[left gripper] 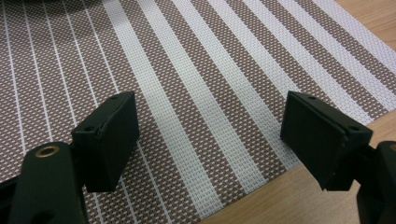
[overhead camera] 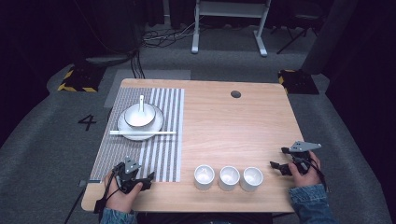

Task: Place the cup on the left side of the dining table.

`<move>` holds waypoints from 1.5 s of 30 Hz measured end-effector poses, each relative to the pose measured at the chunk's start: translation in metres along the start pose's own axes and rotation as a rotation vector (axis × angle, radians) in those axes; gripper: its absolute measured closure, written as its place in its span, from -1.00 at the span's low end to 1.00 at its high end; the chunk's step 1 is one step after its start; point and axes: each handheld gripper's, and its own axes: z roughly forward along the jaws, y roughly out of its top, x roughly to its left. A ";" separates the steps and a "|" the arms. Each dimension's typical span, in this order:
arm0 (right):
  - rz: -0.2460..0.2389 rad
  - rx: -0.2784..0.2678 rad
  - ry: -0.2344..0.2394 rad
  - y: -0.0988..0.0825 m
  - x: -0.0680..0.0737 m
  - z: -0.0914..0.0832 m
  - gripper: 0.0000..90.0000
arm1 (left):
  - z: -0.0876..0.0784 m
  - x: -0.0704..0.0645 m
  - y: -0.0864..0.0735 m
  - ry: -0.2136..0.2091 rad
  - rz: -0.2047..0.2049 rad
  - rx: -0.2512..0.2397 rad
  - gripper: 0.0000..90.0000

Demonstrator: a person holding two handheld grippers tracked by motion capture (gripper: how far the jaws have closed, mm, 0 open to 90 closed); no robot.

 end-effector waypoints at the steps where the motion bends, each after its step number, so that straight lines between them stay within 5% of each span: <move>1: 0.000 0.000 -0.001 0.000 0.000 0.000 -0.73 | 0.000 0.000 0.000 0.003 -0.003 0.001 -0.55; 13: 0.007 0.007 -0.013 0.000 0.000 0.001 -0.80 | -0.007 -0.012 0.012 -0.019 0.000 -0.029 -0.54; 33: 0.007 0.008 -0.011 0.000 0.000 0.001 -0.80 | -0.033 -0.048 0.054 -0.126 0.102 -0.144 -0.54; 36: 0.007 0.008 -0.011 0.000 0.000 0.001 -0.80 | -0.035 -0.051 0.058 -0.140 0.099 -0.165 -0.54; 40: 0.008 0.008 -0.010 0.000 0.000 0.001 -0.80 | -0.035 -0.055 0.061 -0.215 0.045 -0.215 -0.55; 45: 0.007 0.008 -0.011 0.000 0.000 0.001 -0.80 | -0.035 -0.061 0.066 -0.204 0.053 -0.238 -0.56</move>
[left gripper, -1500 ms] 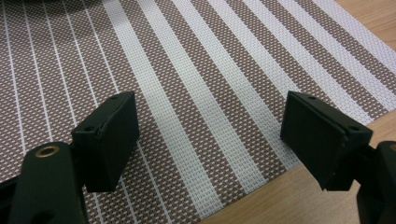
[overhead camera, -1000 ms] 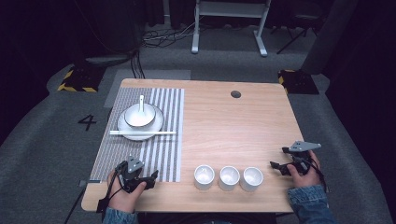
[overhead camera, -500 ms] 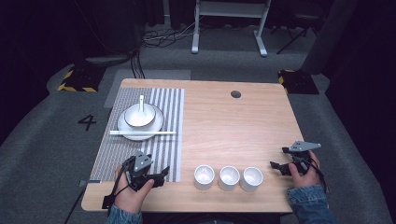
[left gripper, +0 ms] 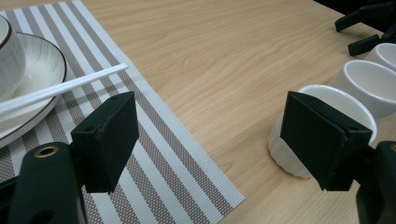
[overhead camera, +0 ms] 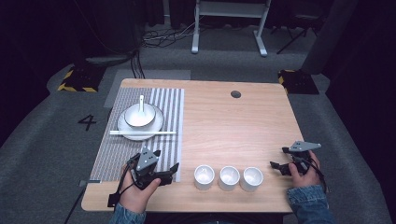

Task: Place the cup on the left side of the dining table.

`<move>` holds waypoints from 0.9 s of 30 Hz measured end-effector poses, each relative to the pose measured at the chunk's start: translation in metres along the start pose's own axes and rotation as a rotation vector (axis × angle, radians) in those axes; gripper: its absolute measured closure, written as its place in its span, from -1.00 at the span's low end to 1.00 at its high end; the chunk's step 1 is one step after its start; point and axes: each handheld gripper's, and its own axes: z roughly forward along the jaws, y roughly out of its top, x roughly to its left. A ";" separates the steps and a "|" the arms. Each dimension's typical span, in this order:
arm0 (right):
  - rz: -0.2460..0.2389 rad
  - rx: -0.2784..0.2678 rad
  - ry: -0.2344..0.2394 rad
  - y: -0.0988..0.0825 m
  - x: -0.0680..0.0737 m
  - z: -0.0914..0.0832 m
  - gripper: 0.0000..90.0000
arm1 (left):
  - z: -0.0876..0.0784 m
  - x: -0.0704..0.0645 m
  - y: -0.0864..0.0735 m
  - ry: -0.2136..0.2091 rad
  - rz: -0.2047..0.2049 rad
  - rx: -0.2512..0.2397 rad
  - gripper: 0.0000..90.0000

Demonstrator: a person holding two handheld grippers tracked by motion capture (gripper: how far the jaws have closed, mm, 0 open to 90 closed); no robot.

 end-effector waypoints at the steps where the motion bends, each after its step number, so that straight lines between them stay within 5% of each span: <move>1: 0.000 0.000 0.000 0.000 0.000 0.000 -0.80 | 0.001 -0.001 0.001 0.000 0.002 -0.002 -0.56; 27: 0.000 0.000 0.000 0.000 0.000 0.000 -0.80 | 0.039 -0.053 0.030 -0.135 0.136 0.001 -0.53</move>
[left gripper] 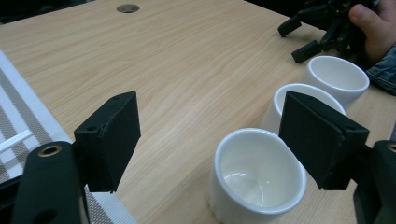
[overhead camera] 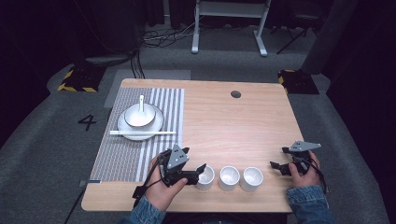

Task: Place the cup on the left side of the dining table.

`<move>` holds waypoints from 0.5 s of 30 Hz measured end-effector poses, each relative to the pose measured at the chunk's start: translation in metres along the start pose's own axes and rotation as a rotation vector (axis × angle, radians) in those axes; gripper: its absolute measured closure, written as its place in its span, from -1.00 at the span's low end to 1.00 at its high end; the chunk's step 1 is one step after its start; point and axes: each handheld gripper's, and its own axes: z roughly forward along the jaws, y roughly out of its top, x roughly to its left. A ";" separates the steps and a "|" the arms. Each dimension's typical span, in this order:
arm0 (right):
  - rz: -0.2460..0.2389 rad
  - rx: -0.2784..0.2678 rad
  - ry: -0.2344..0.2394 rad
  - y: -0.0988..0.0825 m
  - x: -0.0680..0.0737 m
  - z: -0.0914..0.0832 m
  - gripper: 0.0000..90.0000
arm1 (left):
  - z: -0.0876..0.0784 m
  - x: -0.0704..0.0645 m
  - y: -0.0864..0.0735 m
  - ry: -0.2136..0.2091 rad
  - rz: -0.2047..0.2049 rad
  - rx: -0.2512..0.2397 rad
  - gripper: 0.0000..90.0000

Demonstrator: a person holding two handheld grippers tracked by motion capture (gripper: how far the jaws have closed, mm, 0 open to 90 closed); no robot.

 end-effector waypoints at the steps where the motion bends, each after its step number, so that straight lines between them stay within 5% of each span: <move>1: 0.000 0.000 0.000 0.000 0.000 0.000 -0.80 | 0.001 -0.001 0.000 -0.001 0.004 0.001 -0.54; 15: 0.000 0.000 0.002 0.000 0.000 0.000 -0.80 | 0.019 -0.028 0.003 -0.047 -0.027 0.013 -0.63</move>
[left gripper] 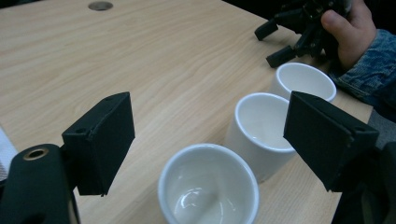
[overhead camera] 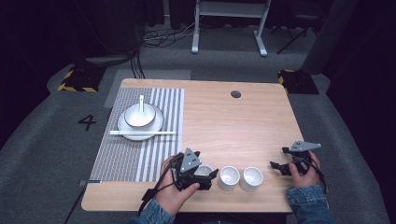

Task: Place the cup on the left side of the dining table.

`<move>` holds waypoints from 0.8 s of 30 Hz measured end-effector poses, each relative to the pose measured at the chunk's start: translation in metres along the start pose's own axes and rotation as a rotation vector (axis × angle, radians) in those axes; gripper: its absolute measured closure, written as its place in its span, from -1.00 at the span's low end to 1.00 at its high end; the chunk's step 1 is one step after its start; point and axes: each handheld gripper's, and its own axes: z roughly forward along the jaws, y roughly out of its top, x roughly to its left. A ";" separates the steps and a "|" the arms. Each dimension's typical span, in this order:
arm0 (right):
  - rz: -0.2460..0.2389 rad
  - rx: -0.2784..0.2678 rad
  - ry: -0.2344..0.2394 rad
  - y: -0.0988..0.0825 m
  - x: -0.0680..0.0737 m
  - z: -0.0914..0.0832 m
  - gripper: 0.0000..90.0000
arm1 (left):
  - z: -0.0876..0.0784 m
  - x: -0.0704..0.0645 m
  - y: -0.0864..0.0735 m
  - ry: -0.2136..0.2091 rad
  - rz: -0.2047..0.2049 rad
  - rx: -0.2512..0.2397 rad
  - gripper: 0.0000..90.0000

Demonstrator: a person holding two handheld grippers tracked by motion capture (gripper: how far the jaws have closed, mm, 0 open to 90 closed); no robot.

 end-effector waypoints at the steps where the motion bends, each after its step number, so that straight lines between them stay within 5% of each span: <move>1: 0.000 0.001 -0.001 0.000 0.000 0.000 -0.80 | 0.002 0.000 -0.001 0.001 0.006 0.007 -0.63; 9: 0.000 0.000 -0.001 0.000 0.000 0.000 -0.80 | 0.012 -0.001 -0.017 0.037 0.012 0.053 -0.62; 16: -0.001 0.000 -0.001 0.000 0.000 0.000 -0.80 | 0.020 0.003 -0.030 0.002 -0.009 0.090 -0.65; 24: -0.001 0.000 -0.001 0.000 0.000 0.000 -0.80 | 0.026 0.003 -0.041 0.016 -0.002 0.131 -0.61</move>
